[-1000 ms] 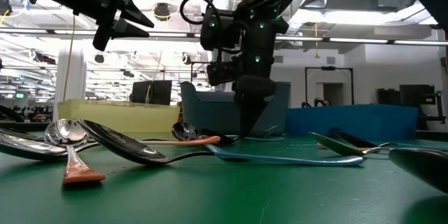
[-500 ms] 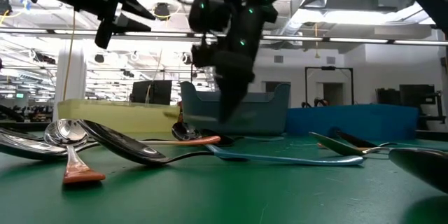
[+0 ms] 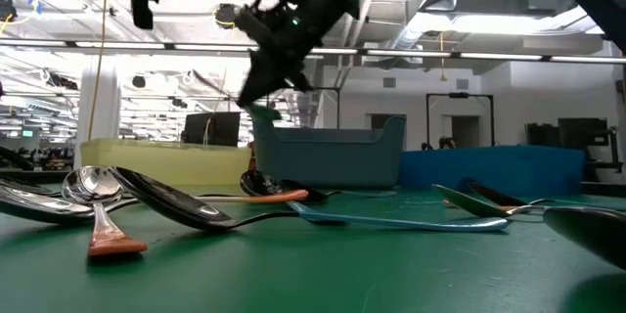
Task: Sort silverware by color (type)
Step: Put the orange spoon into the yellow bin
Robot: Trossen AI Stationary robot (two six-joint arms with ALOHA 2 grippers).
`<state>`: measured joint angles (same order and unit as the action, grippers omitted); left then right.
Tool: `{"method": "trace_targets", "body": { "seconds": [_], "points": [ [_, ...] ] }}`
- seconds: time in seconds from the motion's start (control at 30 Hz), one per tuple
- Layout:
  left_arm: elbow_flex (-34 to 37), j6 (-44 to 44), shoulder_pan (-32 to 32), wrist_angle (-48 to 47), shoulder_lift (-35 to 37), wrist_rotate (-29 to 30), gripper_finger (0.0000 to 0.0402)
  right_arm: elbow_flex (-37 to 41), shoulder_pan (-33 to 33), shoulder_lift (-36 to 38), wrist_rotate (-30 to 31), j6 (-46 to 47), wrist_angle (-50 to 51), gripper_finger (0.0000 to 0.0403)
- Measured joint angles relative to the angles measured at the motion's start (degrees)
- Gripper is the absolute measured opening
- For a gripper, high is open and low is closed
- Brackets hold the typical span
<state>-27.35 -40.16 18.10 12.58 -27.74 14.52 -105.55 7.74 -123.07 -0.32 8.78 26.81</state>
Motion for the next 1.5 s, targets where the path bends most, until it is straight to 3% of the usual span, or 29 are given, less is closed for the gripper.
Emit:
{"method": "trace_targets", "body": {
  "seconds": [0.27, 0.7, 0.93, 1.1, 1.3, 1.4, 1.5],
  "points": [
    [0.0, 0.0, 0.0, 1.7, 4.1, 2.9, 0.0121, -0.7, 2.1, 0.0, 0.7, 0.4, -16.2, 0.0001],
    [0.0, 0.0, 0.0, 1.8, 4.7, 2.9, 0.0121, -0.7, 7.0, -0.1, 3.7, -1.2, -30.0, 0.0001],
    [0.0, -0.1, 0.0, 2.5, 4.7, 4.2, 0.0121, -1.9, 9.3, -6.2, 5.0, 1.1, -41.9, 0.0001],
    [0.0, -0.1, 0.0, 2.4, 4.7, 4.2, 0.0121, -10.4, 9.3, -12.4, 2.3, -0.1, -39.3, 0.0001],
    [0.0, -0.2, 0.0, 2.4, 4.7, 4.2, 0.0121, -28.9, 8.3, -22.8, 0.4, -4.5, -24.6, 0.0001],
    [0.0, -0.2, 0.0, 2.4, 4.7, 4.3, 0.0121, -27.1, 7.6, -23.7, 0.3, -5.4, -27.5, 0.0001],
    [0.0, 0.0, 0.0, 2.3, 4.7, 4.2, 0.0121, -26.9, 7.5, -23.9, 0.2, -4.6, -23.6, 0.0001]
  ]
}}
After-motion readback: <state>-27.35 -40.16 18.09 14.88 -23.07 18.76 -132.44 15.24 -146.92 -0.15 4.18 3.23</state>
